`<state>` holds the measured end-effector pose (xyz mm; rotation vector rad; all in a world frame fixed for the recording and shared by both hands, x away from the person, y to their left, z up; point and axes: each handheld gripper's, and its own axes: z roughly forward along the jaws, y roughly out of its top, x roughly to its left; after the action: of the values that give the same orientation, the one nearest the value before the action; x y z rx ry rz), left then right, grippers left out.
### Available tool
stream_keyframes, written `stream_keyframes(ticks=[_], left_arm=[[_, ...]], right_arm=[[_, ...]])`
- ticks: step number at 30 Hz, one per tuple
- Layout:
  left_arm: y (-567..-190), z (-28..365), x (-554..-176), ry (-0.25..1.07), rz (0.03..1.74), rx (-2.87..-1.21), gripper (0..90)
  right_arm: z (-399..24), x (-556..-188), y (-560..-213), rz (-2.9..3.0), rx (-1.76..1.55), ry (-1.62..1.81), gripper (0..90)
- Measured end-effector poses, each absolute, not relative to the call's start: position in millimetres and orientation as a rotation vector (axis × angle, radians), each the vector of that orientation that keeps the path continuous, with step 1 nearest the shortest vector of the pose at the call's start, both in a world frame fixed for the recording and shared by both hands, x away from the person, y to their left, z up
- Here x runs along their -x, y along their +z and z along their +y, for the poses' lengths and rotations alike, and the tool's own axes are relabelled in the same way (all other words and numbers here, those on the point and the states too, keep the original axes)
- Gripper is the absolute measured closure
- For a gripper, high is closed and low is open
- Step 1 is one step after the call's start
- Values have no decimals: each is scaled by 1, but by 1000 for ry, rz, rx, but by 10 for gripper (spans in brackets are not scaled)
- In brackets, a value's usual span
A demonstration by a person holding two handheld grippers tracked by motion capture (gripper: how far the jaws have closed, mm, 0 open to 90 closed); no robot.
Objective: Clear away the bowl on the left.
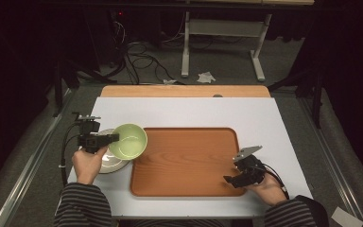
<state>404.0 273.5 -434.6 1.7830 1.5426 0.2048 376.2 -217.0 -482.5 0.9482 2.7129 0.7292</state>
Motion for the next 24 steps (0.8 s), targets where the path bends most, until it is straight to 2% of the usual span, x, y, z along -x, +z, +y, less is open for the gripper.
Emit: stream_keyframes(ticks=[24], left_arm=[[-428, 205, -411, 107, 1341, -1948, 822]], right_arm=[[-220, -377, -481, 2700, -948, 743, 315]])
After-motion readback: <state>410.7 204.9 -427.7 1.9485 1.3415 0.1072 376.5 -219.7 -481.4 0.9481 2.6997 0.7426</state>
